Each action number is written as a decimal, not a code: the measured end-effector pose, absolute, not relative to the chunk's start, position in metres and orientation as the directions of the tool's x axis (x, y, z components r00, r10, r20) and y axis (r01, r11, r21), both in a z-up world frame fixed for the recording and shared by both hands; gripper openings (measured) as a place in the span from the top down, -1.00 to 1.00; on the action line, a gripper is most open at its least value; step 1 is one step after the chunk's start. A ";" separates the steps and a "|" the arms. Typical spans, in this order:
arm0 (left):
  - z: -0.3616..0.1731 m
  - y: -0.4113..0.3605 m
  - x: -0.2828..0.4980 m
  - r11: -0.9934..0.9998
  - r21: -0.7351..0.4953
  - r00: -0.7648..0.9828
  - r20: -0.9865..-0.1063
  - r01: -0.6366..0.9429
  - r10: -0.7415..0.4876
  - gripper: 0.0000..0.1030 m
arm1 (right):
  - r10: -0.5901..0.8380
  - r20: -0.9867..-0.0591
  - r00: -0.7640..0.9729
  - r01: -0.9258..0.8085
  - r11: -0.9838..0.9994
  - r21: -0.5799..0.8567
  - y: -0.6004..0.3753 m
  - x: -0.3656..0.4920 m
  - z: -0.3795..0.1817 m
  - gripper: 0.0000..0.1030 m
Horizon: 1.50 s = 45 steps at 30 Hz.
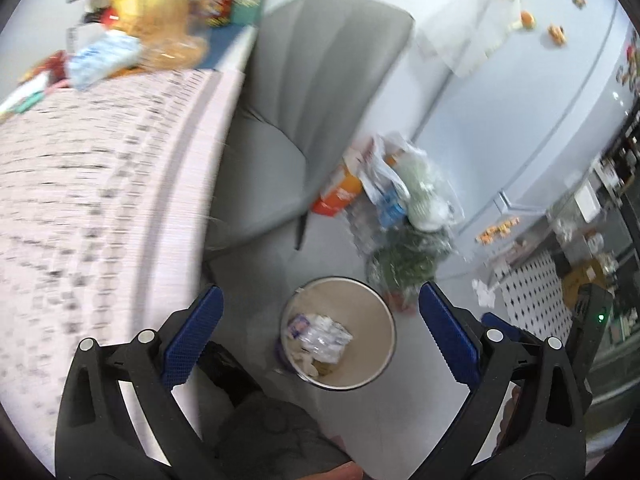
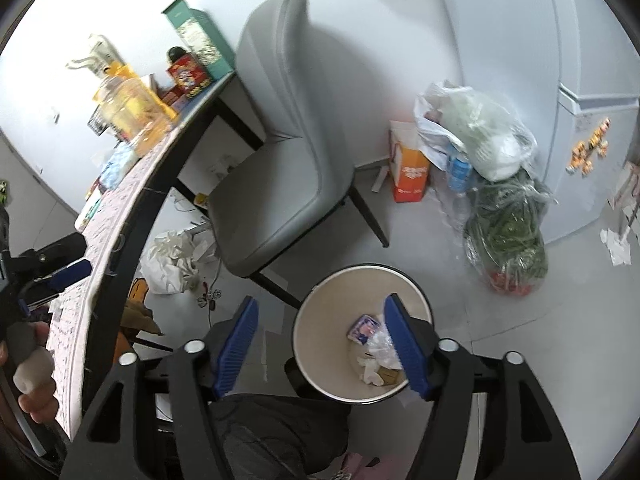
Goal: Collect trash
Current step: 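Raise both tools from the bin back toward the table, then grasp the white paper box with left tool while right tool grasps foil blister pack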
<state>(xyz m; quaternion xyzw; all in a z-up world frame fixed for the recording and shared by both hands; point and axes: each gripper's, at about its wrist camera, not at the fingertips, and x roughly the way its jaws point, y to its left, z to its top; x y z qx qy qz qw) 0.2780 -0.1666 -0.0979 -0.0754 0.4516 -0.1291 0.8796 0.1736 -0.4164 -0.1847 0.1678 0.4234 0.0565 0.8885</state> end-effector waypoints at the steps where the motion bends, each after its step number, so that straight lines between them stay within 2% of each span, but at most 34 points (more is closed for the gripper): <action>1: -0.093 -0.158 0.274 0.956 -0.253 0.572 -0.767 0.146 -0.290 -0.88 | 0.246 -0.729 0.639 0.030 0.939 0.343 -0.410 0.173 -0.180 -0.43; 5: -0.074 -0.118 0.255 0.962 -0.260 0.619 -0.744 0.080 -0.252 -0.88 | 0.267 -0.708 0.653 -0.018 0.941 0.338 -0.385 0.172 -0.161 -0.65; 11: -0.056 -0.064 0.221 0.967 -0.255 0.672 -0.716 0.001 -0.190 -0.88 | 0.288 -0.684 0.671 -0.087 0.946 0.312 -0.340 0.169 -0.134 -0.85; 34: -0.065 0.092 0.120 0.904 -0.302 0.741 -0.671 -0.303 0.024 -0.88 | 0.400 -0.678 0.616 -0.357 0.910 0.212 -0.173 0.149 -0.097 -0.85; 45: -0.092 0.147 0.084 0.838 -0.366 0.716 -0.696 -0.405 0.041 -0.65 | 0.467 -0.678 0.567 -0.458 0.863 0.212 -0.112 0.139 -0.098 -0.85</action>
